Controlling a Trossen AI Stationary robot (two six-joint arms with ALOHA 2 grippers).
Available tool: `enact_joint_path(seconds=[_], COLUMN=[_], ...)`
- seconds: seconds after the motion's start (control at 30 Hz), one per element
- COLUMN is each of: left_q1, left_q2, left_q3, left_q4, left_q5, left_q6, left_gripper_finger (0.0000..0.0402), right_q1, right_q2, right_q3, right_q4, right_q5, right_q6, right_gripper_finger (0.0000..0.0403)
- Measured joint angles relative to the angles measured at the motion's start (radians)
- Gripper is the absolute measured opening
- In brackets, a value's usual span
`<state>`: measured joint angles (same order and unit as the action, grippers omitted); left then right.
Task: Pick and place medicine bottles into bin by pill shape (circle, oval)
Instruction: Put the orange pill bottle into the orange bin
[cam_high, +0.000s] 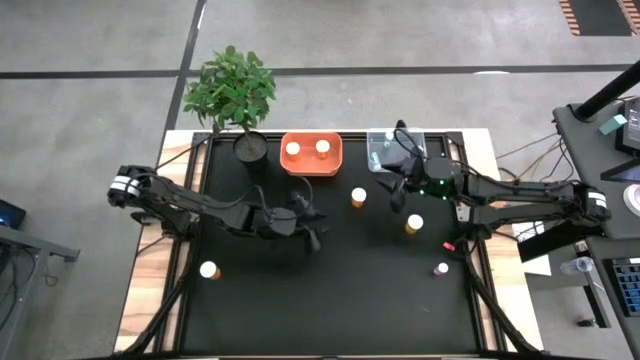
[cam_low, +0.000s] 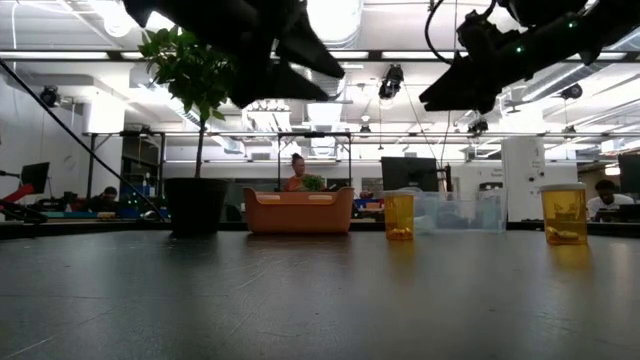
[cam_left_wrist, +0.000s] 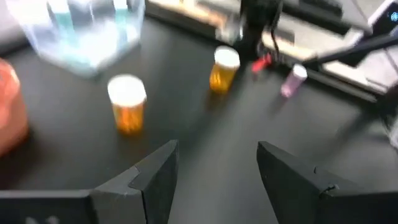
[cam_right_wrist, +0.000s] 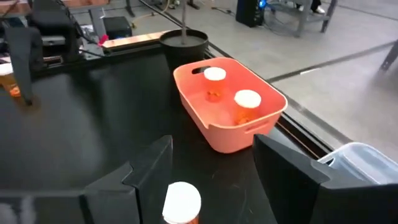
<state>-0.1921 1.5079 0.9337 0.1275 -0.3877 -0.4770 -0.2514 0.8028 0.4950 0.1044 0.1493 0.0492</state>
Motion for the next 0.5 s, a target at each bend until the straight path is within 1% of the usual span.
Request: enact_joint_path(seconds=[0.07, 0.13, 0.2, 0.3, 0.4, 0.43, 0.47, 0.5], left_q1=[0.001, 0.001, 0.001, -0.013, -0.063, -0.086, -0.112, -0.142], left_q2=[-0.007, -0.011, -0.011, -0.013, -0.021, -0.026, -0.034, -0.044], left_q3=[0.021, 0.045, 0.066, 0.090, 0.096, 0.096, 0.096, 0.094], left_q4=[-0.115, -0.281, -0.451, -0.691, -0.921, -0.991, -1.051, -1.106], left_q5=[0.048, 0.099, 0.183, 0.367, 0.620, 0.687, 0.726, 0.742], left_q6=[-0.083, -0.185, -0.310, -0.489, -0.600, -0.622, -0.644, -0.668], left_gripper_finger=[0.0201, 0.0201, 0.0201, 0.0201, 0.0201, 0.0201, 0.0201, 0.0201], right_q1=[0.001, 0.001, 0.001, 0.001, 0.001, 0.001, 0.001, 0.001], right_q2=[0.002, 0.003, 0.003, 0.004, 0.005, 0.005, 0.005, 0.005], right_q3=[0.000, 0.000, 0.000, 0.000, -0.001, -0.001, -0.001, -0.001], right_q4=[0.006, 0.005, 0.005, 0.005, 0.005, 0.005, 0.006, 0.005], right_q5=[0.000, 0.000, 0.000, 0.000, 0.000, 0.000, 0.000, 0.000], right_q6=[-0.016, -0.024, -0.025, -0.026, -0.035, -0.036, -0.037, -0.037], right_gripper_finger=[0.0215, 0.0215, 0.0215, 0.0215, 0.0215, 0.0215, 0.0215, 0.0215])
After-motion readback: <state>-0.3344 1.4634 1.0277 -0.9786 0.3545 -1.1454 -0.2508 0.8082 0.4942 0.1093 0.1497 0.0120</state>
